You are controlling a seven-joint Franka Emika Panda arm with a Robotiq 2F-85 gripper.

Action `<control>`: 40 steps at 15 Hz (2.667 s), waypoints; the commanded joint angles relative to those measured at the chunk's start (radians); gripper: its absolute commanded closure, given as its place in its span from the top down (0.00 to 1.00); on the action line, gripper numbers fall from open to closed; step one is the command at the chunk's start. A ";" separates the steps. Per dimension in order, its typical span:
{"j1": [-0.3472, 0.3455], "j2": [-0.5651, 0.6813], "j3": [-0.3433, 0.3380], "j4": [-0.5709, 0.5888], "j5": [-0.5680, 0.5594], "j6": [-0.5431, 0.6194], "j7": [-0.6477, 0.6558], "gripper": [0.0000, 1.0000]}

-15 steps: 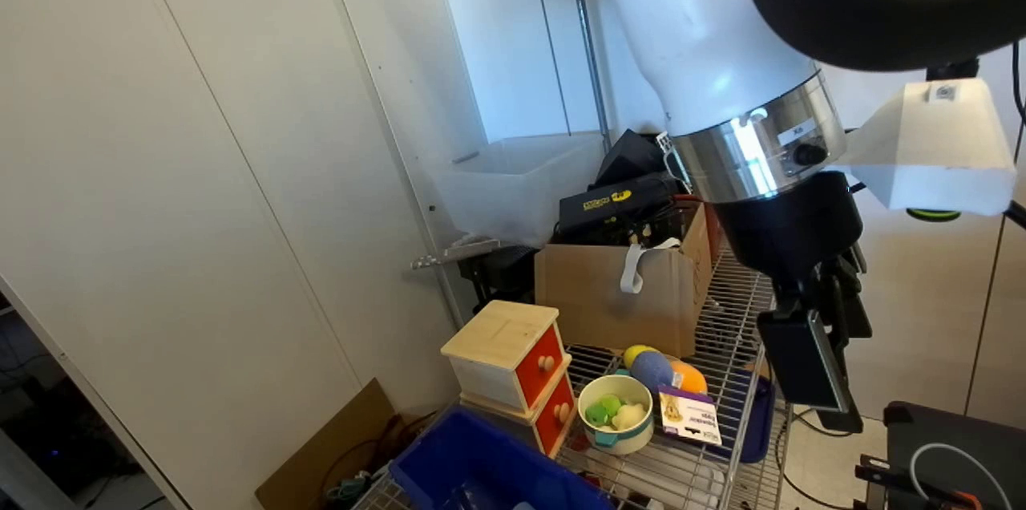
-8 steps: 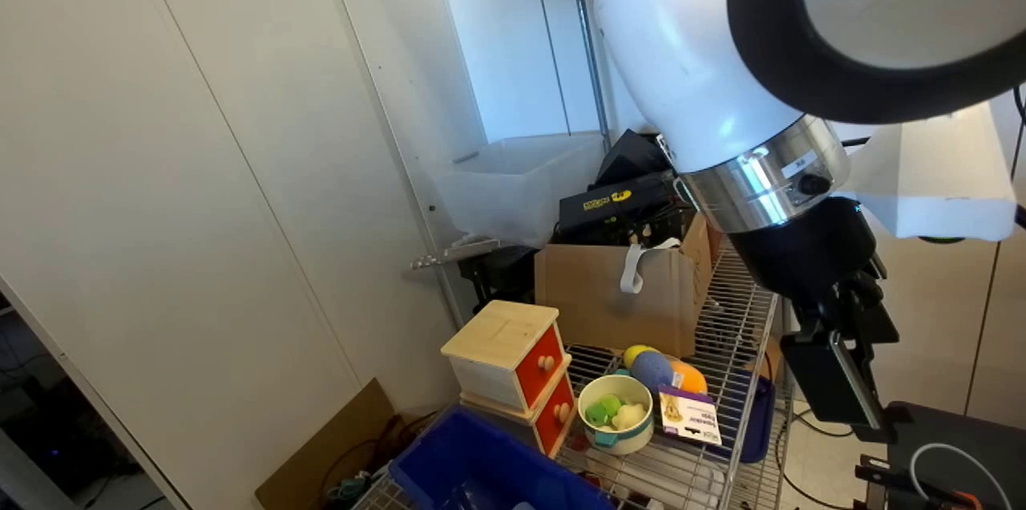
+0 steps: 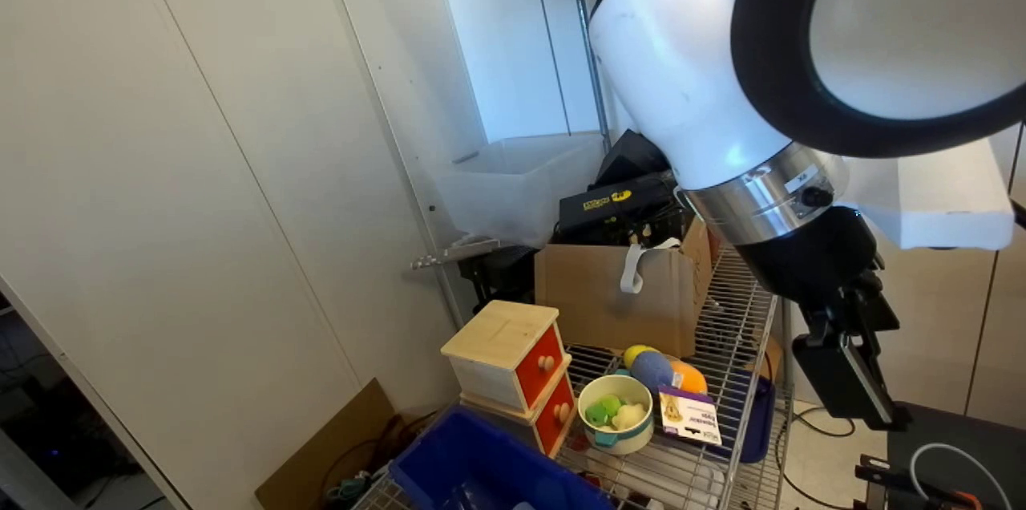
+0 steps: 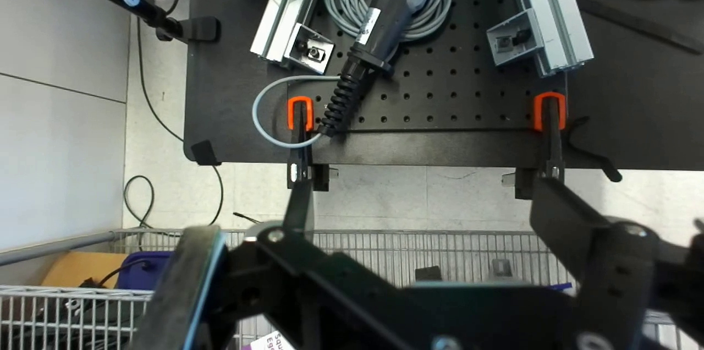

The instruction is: Put the orange plush toy inside the blue crate

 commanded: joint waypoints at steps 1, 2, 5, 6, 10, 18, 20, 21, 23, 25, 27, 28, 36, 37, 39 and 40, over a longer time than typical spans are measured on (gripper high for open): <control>0.010 0.005 -0.003 0.017 -0.025 -0.029 -0.012 1.00; 0.010 0.004 -0.003 0.017 -0.027 -0.029 -0.013 1.00; 0.010 0.005 -0.005 0.019 -0.028 -0.027 -0.017 1.00; 0.010 0.006 -0.005 0.020 -0.027 -0.029 -0.019 1.00; 0.012 0.010 -0.009 0.026 -0.010 -0.050 -0.039 1.00; 0.012 0.013 -0.007 0.029 -0.014 -0.076 -0.039 1.00; 0.012 0.013 -0.007 0.029 -0.014 -0.075 -0.039 1.00; 0.012 0.014 -0.007 0.030 -0.014 -0.076 -0.039 1.00; 0.011 0.014 -0.008 0.031 -0.014 -0.077 -0.040 1.00; 0.011 0.015 -0.008 0.032 -0.015 -0.077 -0.040 1.00; 0.011 0.016 -0.008 0.032 -0.018 -0.075 -0.042 1.00; 0.011 0.018 -0.008 0.032 -0.021 -0.073 -0.044 1.00; 0.021 -0.003 -0.019 0.008 -0.016 0.043 -0.205 1.00; 0.022 -0.005 -0.021 0.006 -0.012 0.058 -0.237 1.00; 0.024 -0.008 -0.023 0.001 -0.011 0.088 -0.294 1.00; 0.025 -0.010 -0.024 -0.001 -0.011 0.101 -0.321 1.00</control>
